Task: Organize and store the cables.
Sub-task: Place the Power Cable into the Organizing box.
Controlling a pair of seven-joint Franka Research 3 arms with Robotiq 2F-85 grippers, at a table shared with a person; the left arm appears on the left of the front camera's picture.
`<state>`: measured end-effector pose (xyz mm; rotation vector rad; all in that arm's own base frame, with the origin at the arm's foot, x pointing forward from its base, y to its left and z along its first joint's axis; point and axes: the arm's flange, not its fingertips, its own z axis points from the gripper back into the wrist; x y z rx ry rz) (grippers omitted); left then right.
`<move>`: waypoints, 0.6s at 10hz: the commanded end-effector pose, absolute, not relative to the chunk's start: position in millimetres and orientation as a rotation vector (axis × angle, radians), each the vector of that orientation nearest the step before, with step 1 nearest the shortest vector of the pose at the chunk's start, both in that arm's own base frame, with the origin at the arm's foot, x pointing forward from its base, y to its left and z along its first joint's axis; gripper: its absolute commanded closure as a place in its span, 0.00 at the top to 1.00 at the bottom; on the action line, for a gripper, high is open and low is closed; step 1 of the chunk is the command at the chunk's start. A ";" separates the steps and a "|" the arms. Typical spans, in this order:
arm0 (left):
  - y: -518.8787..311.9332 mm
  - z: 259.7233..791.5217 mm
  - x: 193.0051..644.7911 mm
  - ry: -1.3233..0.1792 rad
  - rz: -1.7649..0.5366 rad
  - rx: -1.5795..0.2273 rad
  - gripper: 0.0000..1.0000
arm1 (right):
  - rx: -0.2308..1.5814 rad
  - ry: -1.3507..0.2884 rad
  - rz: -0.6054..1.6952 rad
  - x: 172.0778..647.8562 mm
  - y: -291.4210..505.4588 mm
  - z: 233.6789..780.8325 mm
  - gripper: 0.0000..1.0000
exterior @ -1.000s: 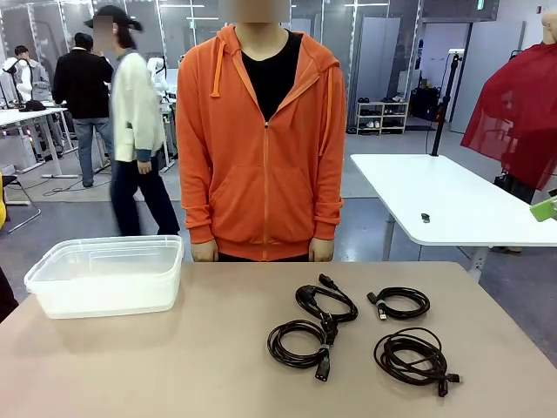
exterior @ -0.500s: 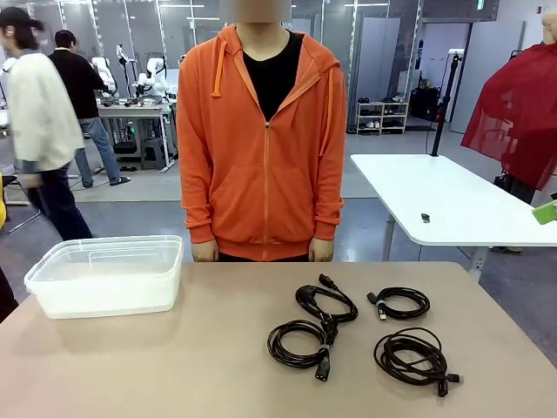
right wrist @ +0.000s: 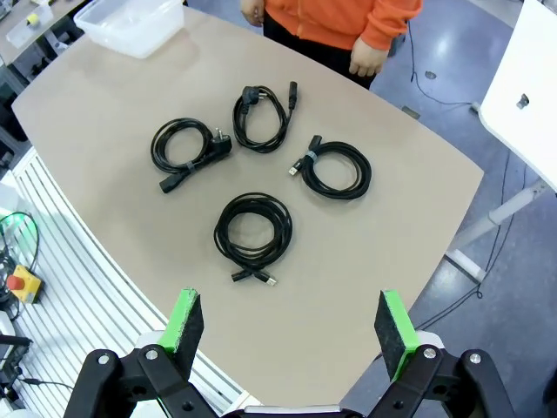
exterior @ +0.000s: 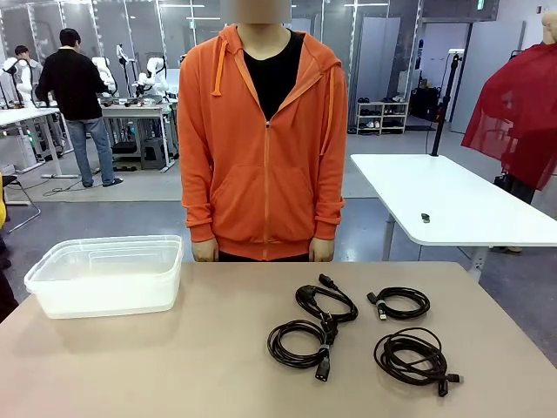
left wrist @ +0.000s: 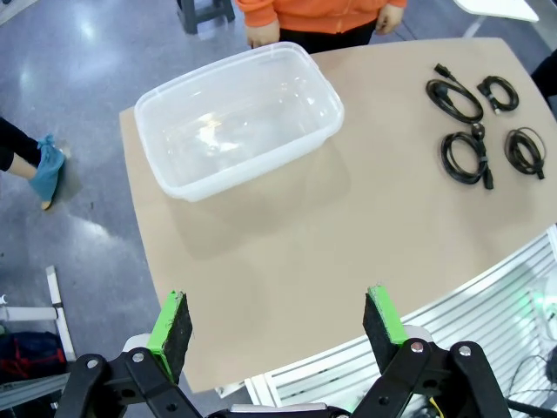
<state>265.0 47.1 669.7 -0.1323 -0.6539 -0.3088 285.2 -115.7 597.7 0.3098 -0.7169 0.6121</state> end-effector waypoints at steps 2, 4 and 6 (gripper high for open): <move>46.7 672.7 266.8 -0.655 -0.312 -0.133 1.00 | 0.309 -0.719 0.616 286.9 -114.3 598.3 1.00; 46.7 672.7 266.8 -0.655 -0.312 -0.133 1.00 | 0.309 -0.719 0.616 286.9 -114.3 598.3 1.00; 46.7 672.7 266.8 -0.655 -0.312 -0.133 1.00 | 0.309 -0.719 0.616 286.9 -114.3 598.3 1.00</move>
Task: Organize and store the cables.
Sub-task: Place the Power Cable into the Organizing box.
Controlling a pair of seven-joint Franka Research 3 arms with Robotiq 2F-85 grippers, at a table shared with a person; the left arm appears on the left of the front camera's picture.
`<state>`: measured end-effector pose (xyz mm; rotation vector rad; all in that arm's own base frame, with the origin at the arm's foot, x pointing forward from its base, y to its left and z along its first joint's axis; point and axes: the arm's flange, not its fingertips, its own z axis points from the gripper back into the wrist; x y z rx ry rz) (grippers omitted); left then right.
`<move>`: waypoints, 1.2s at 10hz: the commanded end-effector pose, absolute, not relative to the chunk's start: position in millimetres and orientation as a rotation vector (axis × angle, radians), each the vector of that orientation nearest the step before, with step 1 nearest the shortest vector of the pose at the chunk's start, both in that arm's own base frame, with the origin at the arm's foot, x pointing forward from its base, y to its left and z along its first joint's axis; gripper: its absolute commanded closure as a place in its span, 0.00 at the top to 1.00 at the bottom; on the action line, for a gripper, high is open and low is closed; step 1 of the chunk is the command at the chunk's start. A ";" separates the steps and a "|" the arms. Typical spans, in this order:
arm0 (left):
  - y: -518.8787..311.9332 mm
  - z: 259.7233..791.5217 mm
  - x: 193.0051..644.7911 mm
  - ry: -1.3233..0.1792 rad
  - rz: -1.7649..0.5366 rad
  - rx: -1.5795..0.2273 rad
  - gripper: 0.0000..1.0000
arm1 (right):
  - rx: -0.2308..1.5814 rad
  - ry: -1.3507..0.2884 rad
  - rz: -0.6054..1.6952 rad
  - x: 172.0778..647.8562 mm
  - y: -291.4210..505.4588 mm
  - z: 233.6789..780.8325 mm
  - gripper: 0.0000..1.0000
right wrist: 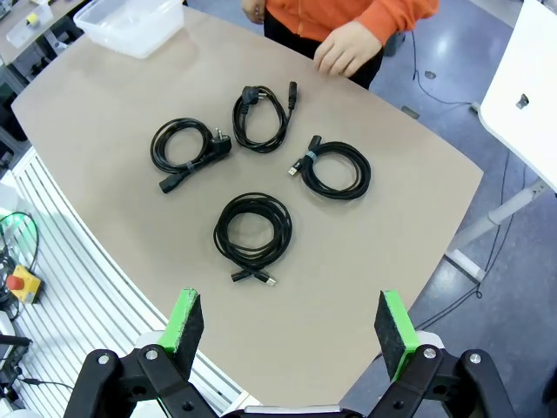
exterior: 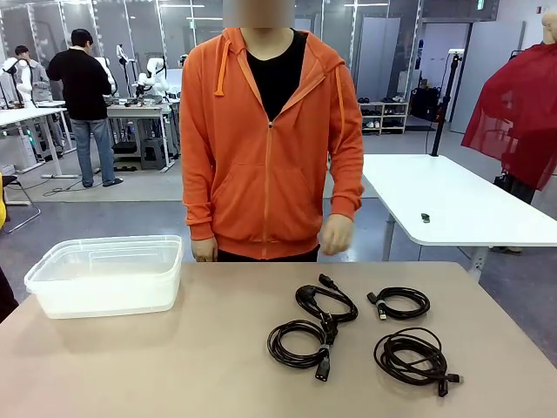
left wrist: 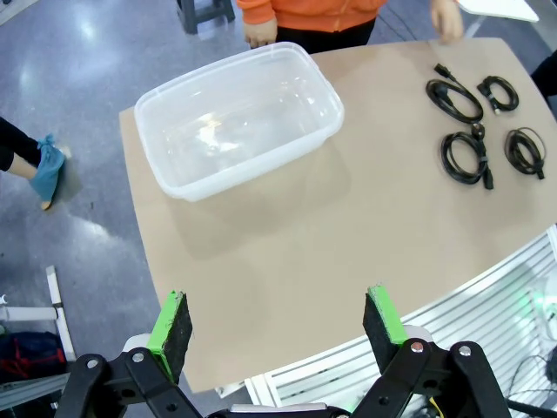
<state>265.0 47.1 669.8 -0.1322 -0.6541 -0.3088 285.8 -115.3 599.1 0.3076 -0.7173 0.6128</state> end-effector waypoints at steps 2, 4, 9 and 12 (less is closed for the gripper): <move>46.7 672.7 266.8 -0.655 -0.312 -0.133 1.00 | 0.309 -0.719 0.616 286.9 -114.3 598.3 1.00; 46.7 672.7 266.8 -0.655 -0.312 -0.133 1.00 | 0.309 -0.719 0.616 286.9 -114.3 598.3 1.00; 46.7 672.7 266.8 -0.655 -0.312 -0.133 1.00 | 0.309 -0.719 0.616 286.9 -114.3 598.3 1.00; 46.7 672.7 266.8 -0.655 -0.312 -0.133 1.00 | 0.309 -0.719 0.616 286.9 -114.3 598.3 1.00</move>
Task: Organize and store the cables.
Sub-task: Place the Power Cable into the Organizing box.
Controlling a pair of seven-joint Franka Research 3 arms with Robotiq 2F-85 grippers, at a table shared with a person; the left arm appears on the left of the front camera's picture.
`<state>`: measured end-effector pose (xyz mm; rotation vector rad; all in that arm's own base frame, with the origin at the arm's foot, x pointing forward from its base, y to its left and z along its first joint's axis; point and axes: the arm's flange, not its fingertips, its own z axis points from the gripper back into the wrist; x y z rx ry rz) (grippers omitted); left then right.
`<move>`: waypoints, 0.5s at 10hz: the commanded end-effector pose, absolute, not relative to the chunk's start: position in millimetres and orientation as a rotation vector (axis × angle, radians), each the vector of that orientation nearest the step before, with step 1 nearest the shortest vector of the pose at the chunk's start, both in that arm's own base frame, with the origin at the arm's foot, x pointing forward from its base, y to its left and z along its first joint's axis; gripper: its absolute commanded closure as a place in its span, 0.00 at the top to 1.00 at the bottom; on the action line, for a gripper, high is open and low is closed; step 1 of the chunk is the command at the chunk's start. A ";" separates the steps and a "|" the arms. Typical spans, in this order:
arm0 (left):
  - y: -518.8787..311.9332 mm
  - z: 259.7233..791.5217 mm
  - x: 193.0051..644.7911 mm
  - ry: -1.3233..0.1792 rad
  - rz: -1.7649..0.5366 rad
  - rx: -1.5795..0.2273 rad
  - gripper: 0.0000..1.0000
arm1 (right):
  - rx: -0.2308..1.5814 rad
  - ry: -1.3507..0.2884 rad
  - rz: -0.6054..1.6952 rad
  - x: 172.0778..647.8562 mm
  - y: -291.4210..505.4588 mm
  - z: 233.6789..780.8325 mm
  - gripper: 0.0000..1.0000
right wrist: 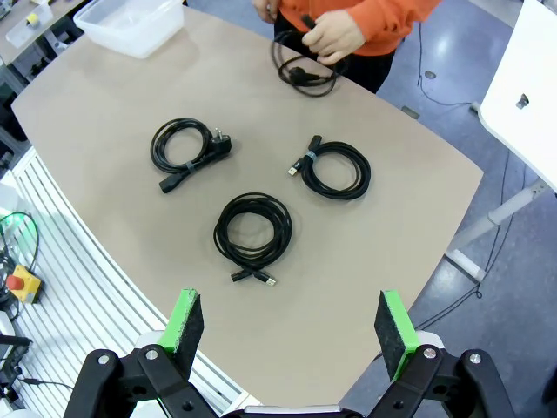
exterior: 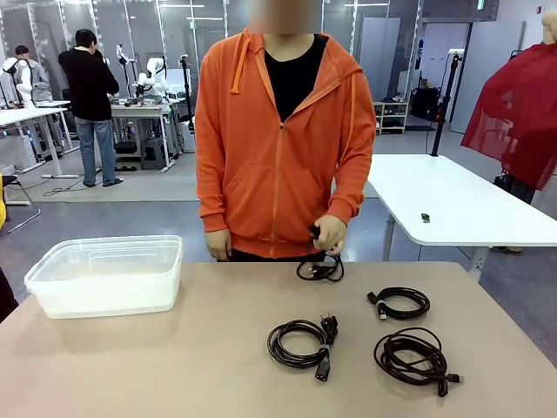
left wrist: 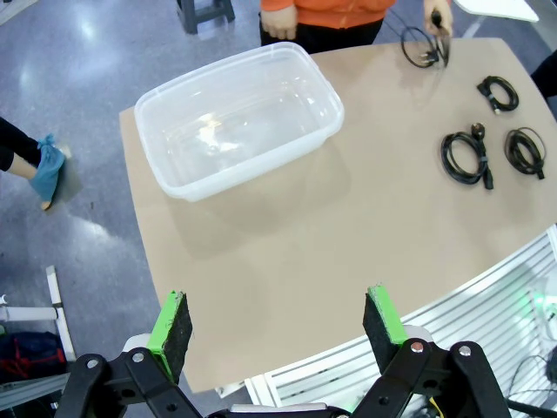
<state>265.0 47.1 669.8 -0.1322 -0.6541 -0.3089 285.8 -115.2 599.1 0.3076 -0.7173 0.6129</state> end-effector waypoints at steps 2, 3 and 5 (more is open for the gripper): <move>46.7 672.7 266.8 -0.655 -0.312 -0.133 1.00 | 0.309 -0.719 0.616 286.9 -114.3 598.3 1.00; 46.7 672.7 266.8 -0.655 -0.312 -0.133 1.00 | 0.309 -0.719 0.616 286.9 -114.3 598.3 1.00; 46.7 672.7 266.8 -0.655 -0.312 -0.133 1.00 | 0.309 -0.719 0.616 286.9 -114.3 598.3 1.00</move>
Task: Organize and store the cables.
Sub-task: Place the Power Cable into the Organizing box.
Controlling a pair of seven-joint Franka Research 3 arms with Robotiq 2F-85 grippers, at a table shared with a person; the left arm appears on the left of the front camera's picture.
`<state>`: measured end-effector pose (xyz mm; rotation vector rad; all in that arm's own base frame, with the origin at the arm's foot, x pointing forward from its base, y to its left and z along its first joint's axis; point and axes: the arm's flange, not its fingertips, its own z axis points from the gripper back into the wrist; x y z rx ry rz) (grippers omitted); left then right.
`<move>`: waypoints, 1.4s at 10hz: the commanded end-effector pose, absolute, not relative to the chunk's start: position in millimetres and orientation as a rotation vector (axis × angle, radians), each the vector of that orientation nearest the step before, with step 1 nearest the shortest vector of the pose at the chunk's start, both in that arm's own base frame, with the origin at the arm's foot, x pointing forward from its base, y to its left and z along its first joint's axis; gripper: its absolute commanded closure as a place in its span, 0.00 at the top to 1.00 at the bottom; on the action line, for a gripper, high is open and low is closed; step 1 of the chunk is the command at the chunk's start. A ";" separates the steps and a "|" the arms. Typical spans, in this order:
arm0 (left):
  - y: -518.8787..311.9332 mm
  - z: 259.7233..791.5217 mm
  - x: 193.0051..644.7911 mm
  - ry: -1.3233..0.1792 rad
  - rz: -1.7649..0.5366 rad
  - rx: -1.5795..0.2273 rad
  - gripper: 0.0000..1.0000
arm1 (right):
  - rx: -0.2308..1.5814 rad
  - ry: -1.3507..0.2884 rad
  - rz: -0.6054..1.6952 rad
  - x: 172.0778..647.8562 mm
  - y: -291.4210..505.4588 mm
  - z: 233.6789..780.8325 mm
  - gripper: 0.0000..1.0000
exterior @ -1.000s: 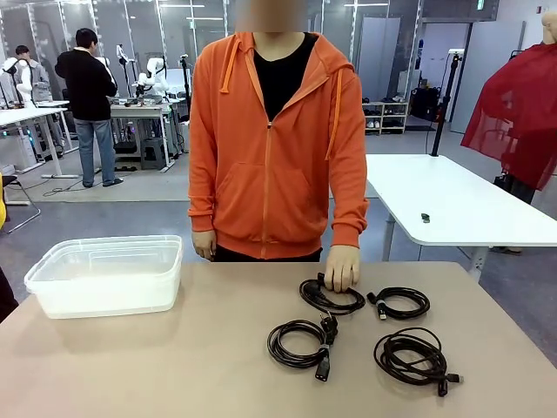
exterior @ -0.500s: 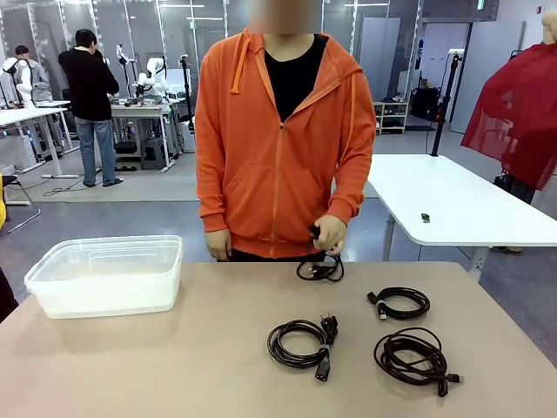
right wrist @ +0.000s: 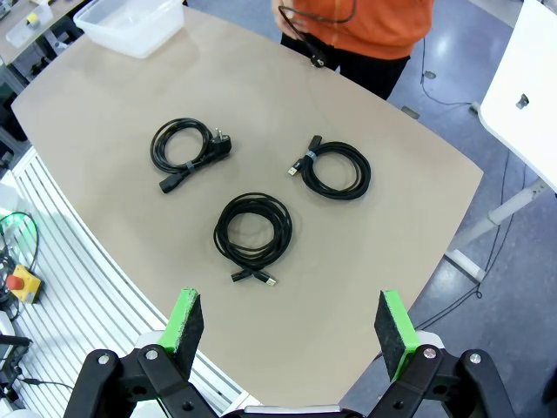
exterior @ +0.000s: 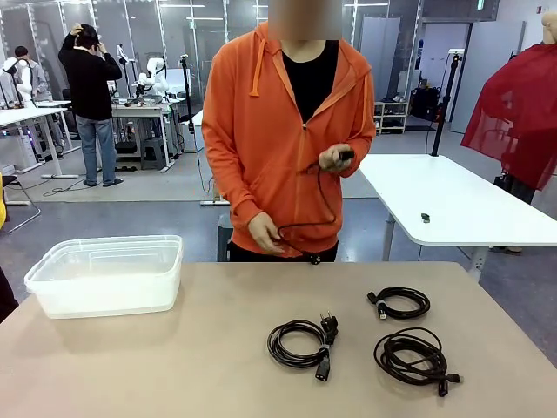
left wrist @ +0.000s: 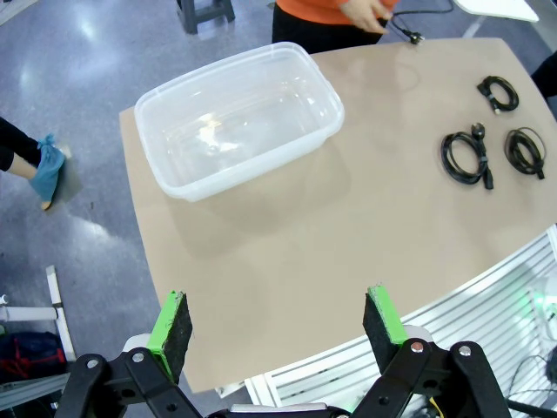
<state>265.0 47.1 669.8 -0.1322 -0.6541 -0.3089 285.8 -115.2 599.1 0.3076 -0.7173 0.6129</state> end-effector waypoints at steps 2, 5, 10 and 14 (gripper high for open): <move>46.7 672.7 266.8 -0.655 -0.312 -0.133 1.00 | 0.309 -0.719 0.616 286.9 -114.3 598.3 1.00; 46.7 672.7 266.8 -0.655 -0.312 -0.133 1.00 | 0.309 -0.719 0.616 286.9 -114.3 598.3 1.00; 8.4 676.5 280.4 -0.505 -0.314 -0.112 1.00 | 0.309 -0.719 0.616 286.9 -114.3 598.3 1.00; -96.3 657.3 319.1 -0.371 -0.469 -0.070 1.00 | 0.309 -0.719 0.616 286.9 -114.3 598.3 1.00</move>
